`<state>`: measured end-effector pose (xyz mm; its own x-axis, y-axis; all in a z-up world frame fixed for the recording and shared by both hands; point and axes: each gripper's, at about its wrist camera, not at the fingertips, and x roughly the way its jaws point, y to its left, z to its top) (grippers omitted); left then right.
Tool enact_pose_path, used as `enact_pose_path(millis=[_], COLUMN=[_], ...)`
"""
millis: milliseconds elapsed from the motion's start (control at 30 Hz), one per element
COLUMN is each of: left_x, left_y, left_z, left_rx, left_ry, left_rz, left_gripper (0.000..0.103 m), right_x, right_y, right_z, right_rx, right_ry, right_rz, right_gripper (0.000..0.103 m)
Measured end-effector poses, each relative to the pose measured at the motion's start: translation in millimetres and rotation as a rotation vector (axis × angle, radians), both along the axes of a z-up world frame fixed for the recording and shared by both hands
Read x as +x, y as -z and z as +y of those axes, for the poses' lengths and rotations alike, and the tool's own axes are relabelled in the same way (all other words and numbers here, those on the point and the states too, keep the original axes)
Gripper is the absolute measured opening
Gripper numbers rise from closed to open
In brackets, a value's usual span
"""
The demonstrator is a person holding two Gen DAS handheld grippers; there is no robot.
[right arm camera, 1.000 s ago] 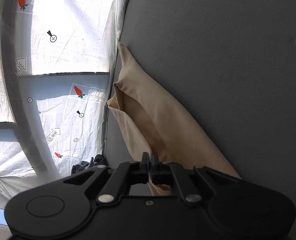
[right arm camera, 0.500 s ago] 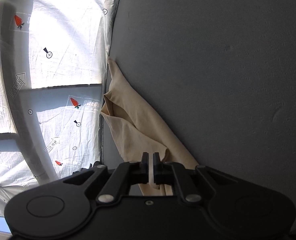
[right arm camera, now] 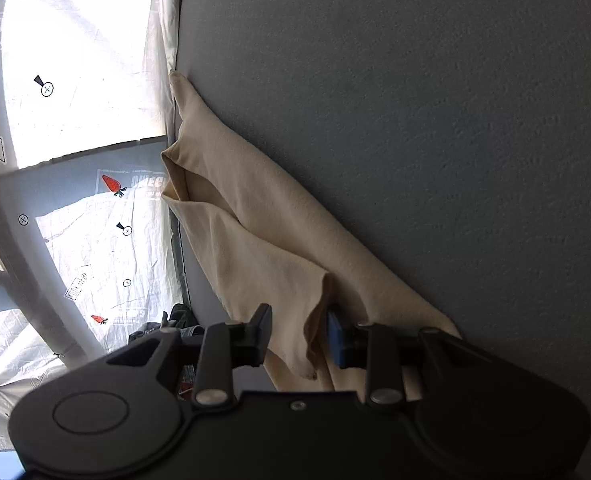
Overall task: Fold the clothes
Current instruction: 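Fold the lifted side over the sweater body with the right gripper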
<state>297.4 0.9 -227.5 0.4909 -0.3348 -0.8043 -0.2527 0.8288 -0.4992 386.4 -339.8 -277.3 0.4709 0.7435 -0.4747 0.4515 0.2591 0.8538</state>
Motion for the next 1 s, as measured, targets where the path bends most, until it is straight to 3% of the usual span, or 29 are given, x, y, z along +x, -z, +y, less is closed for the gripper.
enact_pose_path(millis=[67, 167, 300, 433, 567, 733, 900, 1000], left_x=[2.5, 4.0, 5.4, 8.2, 8.3, 4.3, 0.2, -2.1], left_y=[0.0, -1.3, -2.8, -3.6, -6.9, -8.7, -10.7, -10.7], left_z=[-1.1, -2.0, -0.8, -2.1, -6.8, -6.3, -8.1, -8.6], left_rx=[0.005, 0.005, -0.010, -0.032, -0.036, -0.060, -0.065, -0.040], left_ry=[0.014, 0.028, 0.043, 0.071, 0.084, 0.059, 0.045, 0.046], left_rz=[0.001, 0.003, 0.007, 0.005, 0.002, -0.002, -0.014, -0.017], left_gripper=[0.053, 0.054, 0.055, 0.067, 0.073, 0.074, 0.073, 0.066], right_x=[0.4, 0.3, -4.2, -14.2, -30.7, -49.3, -51.2, -49.1], right_y=[0.0, -5.1, -20.7, -32.2, -37.8, -40.3, -28.7, -23.7], right_z=[2.7, 7.2, 9.6, 9.9, 0.1, -13.7, -15.2, -15.8], right_rx=[0.001, -0.012, -0.062, -0.173, -0.192, -0.193, -0.239, -0.250], right_ry=[-0.007, -0.017, -0.023, -0.056, -0.033, 0.005, -0.006, -0.017], right_rz=[-0.013, -0.055, -0.119, -0.141, -0.145, -0.140, -0.077, -0.044], right_gripper=[0.030, 0.003, 0.002, 0.002, 0.002, 0.002, 0.002, 0.003])
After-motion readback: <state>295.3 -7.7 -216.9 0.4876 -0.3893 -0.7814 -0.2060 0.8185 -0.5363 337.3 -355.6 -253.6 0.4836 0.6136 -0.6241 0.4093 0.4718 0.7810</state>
